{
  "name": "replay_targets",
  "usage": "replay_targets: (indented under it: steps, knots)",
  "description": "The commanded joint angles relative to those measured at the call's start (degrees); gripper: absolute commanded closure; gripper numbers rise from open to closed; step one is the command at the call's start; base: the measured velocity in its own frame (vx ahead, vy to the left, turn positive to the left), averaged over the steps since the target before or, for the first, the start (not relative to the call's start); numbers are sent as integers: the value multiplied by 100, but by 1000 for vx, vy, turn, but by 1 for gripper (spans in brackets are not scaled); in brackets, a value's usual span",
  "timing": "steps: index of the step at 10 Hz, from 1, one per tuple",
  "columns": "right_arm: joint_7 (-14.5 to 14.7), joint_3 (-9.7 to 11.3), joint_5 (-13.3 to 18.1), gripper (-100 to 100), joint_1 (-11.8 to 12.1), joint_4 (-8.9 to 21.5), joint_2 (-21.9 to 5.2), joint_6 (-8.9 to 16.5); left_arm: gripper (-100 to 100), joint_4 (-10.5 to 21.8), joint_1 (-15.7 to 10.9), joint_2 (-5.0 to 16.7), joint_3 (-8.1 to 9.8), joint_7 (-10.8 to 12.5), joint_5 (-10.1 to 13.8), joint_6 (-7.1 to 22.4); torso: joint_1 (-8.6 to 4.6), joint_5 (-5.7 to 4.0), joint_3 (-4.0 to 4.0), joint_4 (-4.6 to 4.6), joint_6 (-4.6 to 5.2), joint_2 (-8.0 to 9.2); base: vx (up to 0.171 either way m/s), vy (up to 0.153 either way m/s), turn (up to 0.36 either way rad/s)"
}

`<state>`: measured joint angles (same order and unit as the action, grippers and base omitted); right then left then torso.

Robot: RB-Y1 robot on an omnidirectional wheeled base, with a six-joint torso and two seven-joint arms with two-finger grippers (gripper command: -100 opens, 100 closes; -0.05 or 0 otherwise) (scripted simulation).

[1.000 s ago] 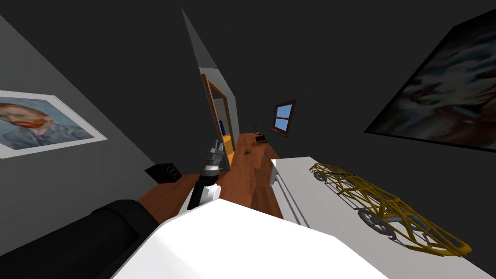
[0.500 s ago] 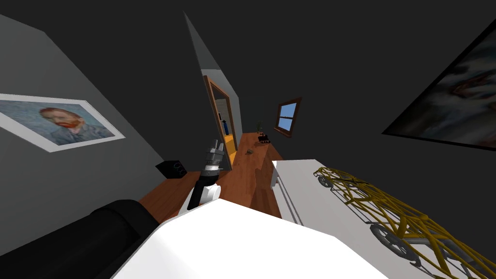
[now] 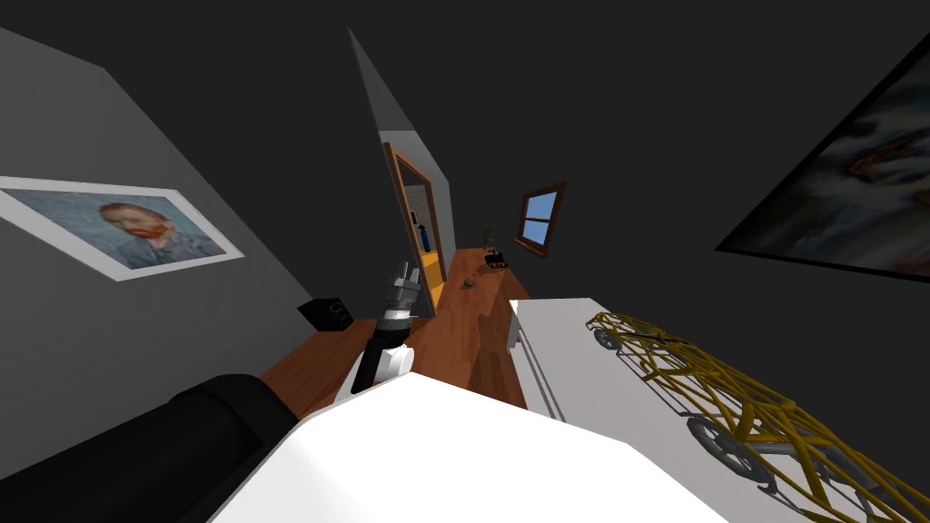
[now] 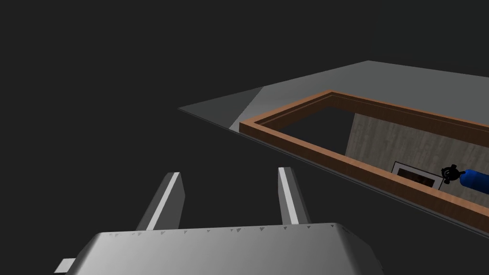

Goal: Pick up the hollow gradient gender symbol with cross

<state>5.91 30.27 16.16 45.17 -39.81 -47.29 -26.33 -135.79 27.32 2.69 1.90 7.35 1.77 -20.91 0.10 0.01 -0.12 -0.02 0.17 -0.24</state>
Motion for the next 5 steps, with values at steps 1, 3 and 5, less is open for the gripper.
replay_targets:
  steps: [1,3,5]
  knots:
    - [0,0,0,100,0,0,0,0,0,0,0,0,0,0,0,0,0,0,0,0,0,0,0,0,0]
    - [1,3,1,100,-1,-9,5,-15,0,0,0,0,0,0,0,0,-16,-5,3,1,2,4,0,0,0]
    - [3,3,2,0,-1,-9,4,-14,0,0,0,0,0,0,0,0,-19,-6,4,2,2,5,0,0,0]
